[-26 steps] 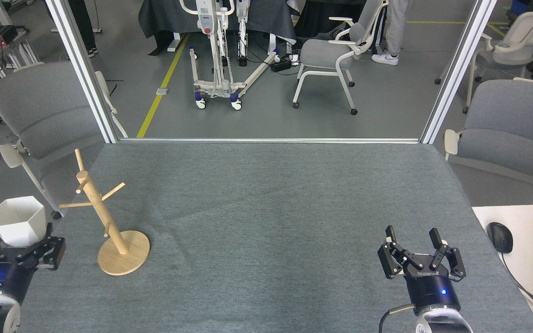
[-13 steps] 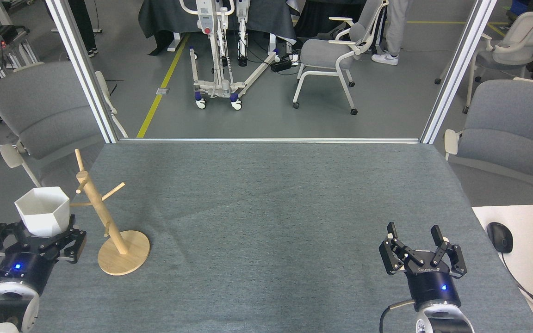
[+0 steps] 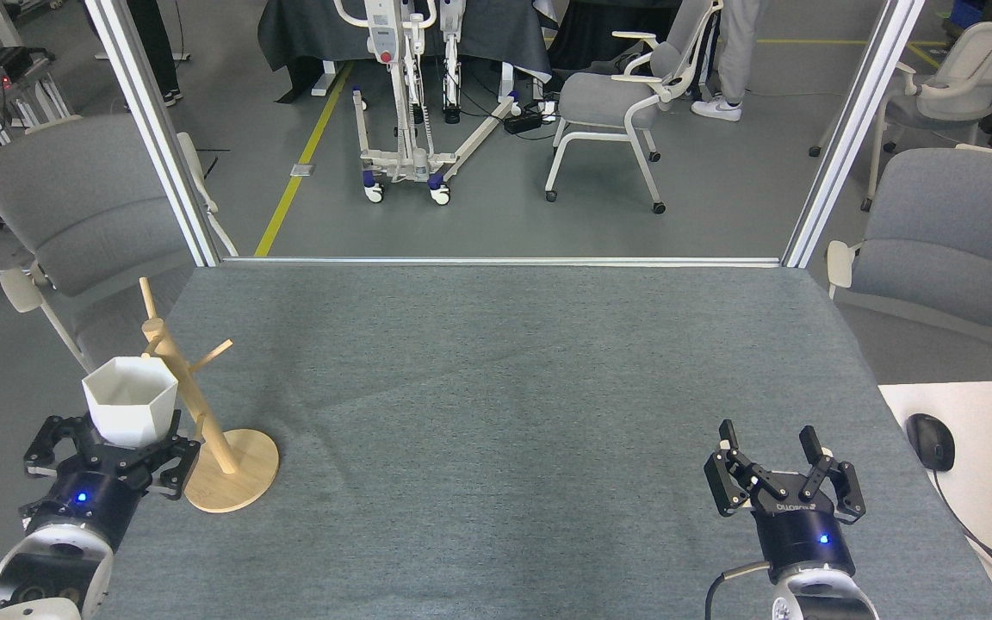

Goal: Hang cup on storage rack
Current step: 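Move the cup onto a peg of the wooden stand and open the left gripper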

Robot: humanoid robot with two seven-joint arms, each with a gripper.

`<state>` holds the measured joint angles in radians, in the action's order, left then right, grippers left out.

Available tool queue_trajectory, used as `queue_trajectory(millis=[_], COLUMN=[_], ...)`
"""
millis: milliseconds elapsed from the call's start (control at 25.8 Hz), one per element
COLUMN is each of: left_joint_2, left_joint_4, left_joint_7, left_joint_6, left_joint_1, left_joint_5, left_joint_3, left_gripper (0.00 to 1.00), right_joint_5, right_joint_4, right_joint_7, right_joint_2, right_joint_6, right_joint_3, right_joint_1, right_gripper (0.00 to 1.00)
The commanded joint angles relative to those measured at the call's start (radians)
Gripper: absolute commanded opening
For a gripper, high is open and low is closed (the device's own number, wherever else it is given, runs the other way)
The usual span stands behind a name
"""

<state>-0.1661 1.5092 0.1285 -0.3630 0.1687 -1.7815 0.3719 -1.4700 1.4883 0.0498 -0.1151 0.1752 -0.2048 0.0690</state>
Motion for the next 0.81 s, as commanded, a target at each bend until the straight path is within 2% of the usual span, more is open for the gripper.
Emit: queue_trajectory(millis=[0,78,349,776], left_joint_2=[0.014,0.014,0.022,0.02], left_joint_4=[-0.004,-0.004,-0.04,-0.076], left_joint_7=[-0.004,-0.012,-0.015,-0.05], left_joint_6=[0.032,0.072,0.075,0.075], left_joint_1=[0.003,0.002,-0.005,-0.097], left_joint_5=[-0.015,-0.016,-0.01,-0.004], left_joint_3=[-0.001,-0.002,-0.002,0.002], left_gripper=[0.89,0.97,0.99,0.99], right_joint_5=[0.0,0.0,0.0,0.002], right_joint_4=[-0.006,-0.008,-0.008,-0.008], right_joint_7=[0.001,0.001,0.004,0.007], right_joint_2=[-0.003,-0.001,0.002,0.008], right_joint_6=[0.0,0.0,-0.002,0.0], right_joint_3=[-0.001,-0.001,-0.001,-0.001], right_joint_1=[0.0,0.0,0.0,-0.002], right_gripper=[1.0,1.0,1.0,1.0])
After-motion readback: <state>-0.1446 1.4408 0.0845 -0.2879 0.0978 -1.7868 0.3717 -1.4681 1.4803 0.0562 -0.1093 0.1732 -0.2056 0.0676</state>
